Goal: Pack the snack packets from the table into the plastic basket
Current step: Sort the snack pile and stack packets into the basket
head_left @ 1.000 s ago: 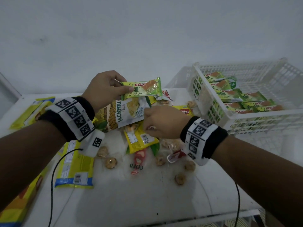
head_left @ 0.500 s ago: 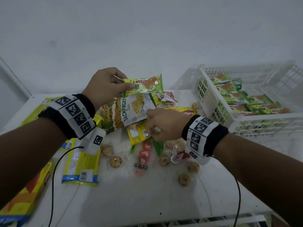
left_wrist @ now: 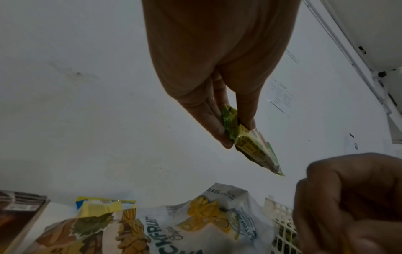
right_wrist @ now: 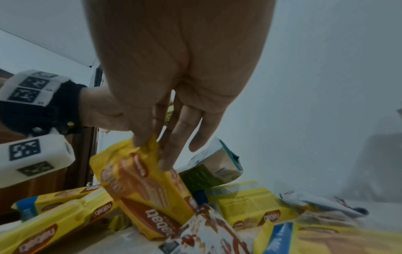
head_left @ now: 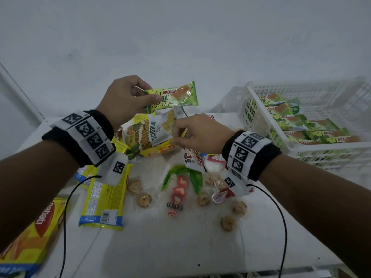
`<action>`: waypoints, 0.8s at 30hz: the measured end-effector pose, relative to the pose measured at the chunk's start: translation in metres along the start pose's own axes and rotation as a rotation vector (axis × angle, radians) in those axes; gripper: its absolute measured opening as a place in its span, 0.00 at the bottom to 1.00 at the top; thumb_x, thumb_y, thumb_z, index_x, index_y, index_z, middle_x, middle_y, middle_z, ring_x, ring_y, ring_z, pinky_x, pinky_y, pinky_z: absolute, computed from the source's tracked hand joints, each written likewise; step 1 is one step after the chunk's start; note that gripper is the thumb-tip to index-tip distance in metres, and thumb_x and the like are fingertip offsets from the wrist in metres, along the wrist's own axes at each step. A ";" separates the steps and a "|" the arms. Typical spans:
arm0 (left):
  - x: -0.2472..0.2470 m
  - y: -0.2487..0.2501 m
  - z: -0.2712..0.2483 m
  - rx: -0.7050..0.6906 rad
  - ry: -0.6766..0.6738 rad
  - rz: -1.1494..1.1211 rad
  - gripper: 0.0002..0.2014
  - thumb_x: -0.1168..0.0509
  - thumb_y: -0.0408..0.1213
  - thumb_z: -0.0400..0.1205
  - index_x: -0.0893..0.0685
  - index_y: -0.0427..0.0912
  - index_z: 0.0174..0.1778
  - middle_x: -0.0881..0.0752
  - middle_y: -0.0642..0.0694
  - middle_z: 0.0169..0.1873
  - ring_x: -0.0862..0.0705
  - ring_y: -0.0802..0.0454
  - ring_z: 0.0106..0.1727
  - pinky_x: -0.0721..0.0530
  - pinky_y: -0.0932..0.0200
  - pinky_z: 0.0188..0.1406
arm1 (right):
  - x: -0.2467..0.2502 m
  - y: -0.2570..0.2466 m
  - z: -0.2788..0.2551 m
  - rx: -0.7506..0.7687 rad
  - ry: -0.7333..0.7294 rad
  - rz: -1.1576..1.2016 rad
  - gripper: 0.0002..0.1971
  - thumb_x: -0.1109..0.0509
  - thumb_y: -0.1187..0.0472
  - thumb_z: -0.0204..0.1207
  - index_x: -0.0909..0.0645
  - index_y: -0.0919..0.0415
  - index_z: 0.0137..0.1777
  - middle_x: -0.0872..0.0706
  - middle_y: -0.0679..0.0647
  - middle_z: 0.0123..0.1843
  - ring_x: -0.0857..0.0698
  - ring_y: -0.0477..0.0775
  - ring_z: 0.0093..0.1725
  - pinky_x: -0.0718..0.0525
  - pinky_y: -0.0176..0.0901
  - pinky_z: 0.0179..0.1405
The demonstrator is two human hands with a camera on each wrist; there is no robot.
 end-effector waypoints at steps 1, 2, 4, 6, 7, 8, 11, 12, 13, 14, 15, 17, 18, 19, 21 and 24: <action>0.001 0.000 0.000 0.004 0.000 0.000 0.22 0.17 0.44 0.71 0.14 0.34 0.53 0.07 0.38 0.41 0.07 0.38 0.46 0.09 0.35 0.53 | -0.002 -0.001 0.000 -0.028 -0.033 0.036 0.12 0.25 0.46 0.81 0.13 0.54 0.45 0.12 0.40 0.38 0.14 0.38 0.42 0.20 0.33 0.41; 0.001 -0.001 0.000 0.006 0.000 0.001 0.22 0.17 0.44 0.71 0.14 0.34 0.53 0.07 0.38 0.41 0.07 0.37 0.47 0.09 0.35 0.54 | -0.004 -0.001 0.000 -0.048 -0.071 0.052 0.14 0.27 0.43 0.81 0.12 0.53 0.43 0.13 0.38 0.36 0.15 0.37 0.40 0.21 0.31 0.40; 0.003 -0.002 0.000 0.011 0.000 0.009 0.22 0.17 0.44 0.71 0.14 0.34 0.53 0.07 0.37 0.41 0.07 0.38 0.47 0.09 0.35 0.54 | -0.008 0.001 0.000 -0.042 -0.107 0.020 0.16 0.29 0.42 0.83 0.12 0.53 0.43 0.15 0.38 0.34 0.18 0.36 0.36 0.22 0.32 0.38; 0.004 -0.004 0.000 0.013 -0.005 0.029 0.21 0.18 0.44 0.72 0.14 0.35 0.53 0.07 0.38 0.41 0.07 0.39 0.47 0.08 0.36 0.53 | -0.009 0.007 0.000 -0.002 -0.092 -0.083 0.15 0.31 0.46 0.85 0.13 0.54 0.43 0.14 0.41 0.38 0.18 0.38 0.38 0.20 0.39 0.41; 0.004 -0.006 0.000 0.014 -0.007 0.041 0.21 0.18 0.45 0.72 0.14 0.35 0.53 0.07 0.38 0.40 0.07 0.39 0.47 0.08 0.37 0.53 | -0.009 0.011 0.000 0.002 -0.077 -0.129 0.15 0.32 0.45 0.85 0.14 0.54 0.43 0.13 0.42 0.40 0.17 0.39 0.39 0.18 0.43 0.43; 0.005 -0.007 0.000 0.018 -0.007 0.052 0.21 0.18 0.45 0.72 0.14 0.36 0.53 0.07 0.38 0.40 0.07 0.39 0.46 0.08 0.37 0.52 | -0.008 0.017 0.000 -0.006 -0.057 -0.161 0.15 0.32 0.44 0.85 0.14 0.52 0.43 0.12 0.43 0.41 0.16 0.41 0.41 0.16 0.45 0.44; 0.006 -0.013 -0.001 0.037 -0.009 0.087 0.21 0.18 0.47 0.72 0.14 0.39 0.52 0.08 0.38 0.41 0.08 0.43 0.43 0.08 0.39 0.51 | -0.002 0.033 -0.004 -0.055 -0.022 -0.205 0.16 0.32 0.41 0.84 0.15 0.51 0.44 0.14 0.43 0.43 0.17 0.43 0.42 0.17 0.47 0.43; 0.006 -0.015 -0.002 0.042 -0.013 0.098 0.20 0.18 0.47 0.72 0.14 0.39 0.52 0.08 0.37 0.41 0.09 0.44 0.42 0.07 0.41 0.50 | -0.002 0.038 -0.006 -0.076 -0.034 -0.209 0.16 0.32 0.40 0.83 0.15 0.50 0.44 0.14 0.44 0.44 0.17 0.44 0.43 0.16 0.48 0.44; 0.005 -0.017 -0.002 0.045 -0.017 0.111 0.20 0.18 0.47 0.73 0.14 0.39 0.52 0.08 0.38 0.41 0.09 0.44 0.41 0.07 0.42 0.49 | -0.002 0.042 -0.008 -0.097 -0.052 -0.222 0.16 0.32 0.40 0.83 0.15 0.50 0.44 0.14 0.44 0.44 0.17 0.45 0.43 0.15 0.49 0.44; 0.004 -0.019 -0.003 0.049 -0.023 0.124 0.19 0.19 0.47 0.73 0.14 0.40 0.52 0.08 0.38 0.41 0.09 0.44 0.39 0.07 0.43 0.47 | -0.004 0.046 -0.009 -0.119 -0.060 -0.245 0.15 0.32 0.40 0.83 0.16 0.50 0.45 0.14 0.44 0.44 0.17 0.46 0.43 0.14 0.50 0.44; 0.002 -0.021 -0.003 0.049 -0.032 0.139 0.19 0.19 0.47 0.74 0.14 0.40 0.52 0.08 0.39 0.40 0.10 0.45 0.36 0.08 0.45 0.43 | -0.005 0.049 -0.010 -0.143 -0.043 -0.267 0.15 0.33 0.41 0.84 0.17 0.51 0.45 0.14 0.45 0.44 0.17 0.47 0.43 0.14 0.51 0.44; -0.003 -0.025 -0.006 0.049 -0.058 0.176 0.18 0.19 0.47 0.74 0.14 0.42 0.51 0.09 0.42 0.39 0.12 0.51 0.32 0.13 0.54 0.31 | -0.001 0.053 -0.011 -0.206 0.055 -0.255 0.12 0.36 0.45 0.86 0.20 0.52 0.47 0.16 0.45 0.42 0.18 0.48 0.40 0.16 0.53 0.41; -0.006 -0.028 -0.007 0.054 -0.077 0.195 0.17 0.19 0.48 0.74 0.14 0.44 0.51 0.09 0.45 0.38 0.11 0.52 0.32 0.15 0.57 0.31 | 0.002 0.055 -0.012 -0.241 0.111 -0.208 0.10 0.38 0.48 0.87 0.22 0.52 0.50 0.17 0.46 0.40 0.20 0.48 0.38 0.19 0.52 0.38; -0.010 -0.031 -0.007 0.058 -0.102 0.213 0.16 0.19 0.48 0.74 0.14 0.45 0.50 0.09 0.47 0.37 0.11 0.52 0.35 0.14 0.54 0.35 | 0.005 0.056 -0.014 -0.273 0.155 -0.129 0.07 0.41 0.51 0.87 0.24 0.53 0.53 0.18 0.46 0.37 0.21 0.47 0.35 0.24 0.50 0.35; -0.017 -0.035 -0.007 0.051 -0.163 0.262 0.14 0.19 0.48 0.74 0.14 0.47 0.49 0.09 0.49 0.37 0.10 0.49 0.40 0.11 0.45 0.47 | 0.008 0.055 -0.014 -0.300 0.207 0.094 0.10 0.44 0.54 0.88 0.28 0.53 0.65 0.19 0.49 0.33 0.24 0.45 0.29 0.27 0.49 0.33; -0.029 -0.032 -0.005 0.013 -0.233 0.325 0.14 0.21 0.50 0.76 0.15 0.49 0.49 0.10 0.49 0.40 0.10 0.48 0.42 0.12 0.44 0.49 | 0.008 0.053 -0.009 -0.280 0.237 0.259 0.24 0.39 0.43 0.88 0.33 0.50 0.79 0.15 0.53 0.55 0.16 0.45 0.48 0.17 0.50 0.49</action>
Point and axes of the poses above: each hand's wrist, its own z-axis towards the middle knuckle, its own x-axis out of the back of the hand, y = z × x, the point moved 4 cm from there along z, towards the middle knuckle
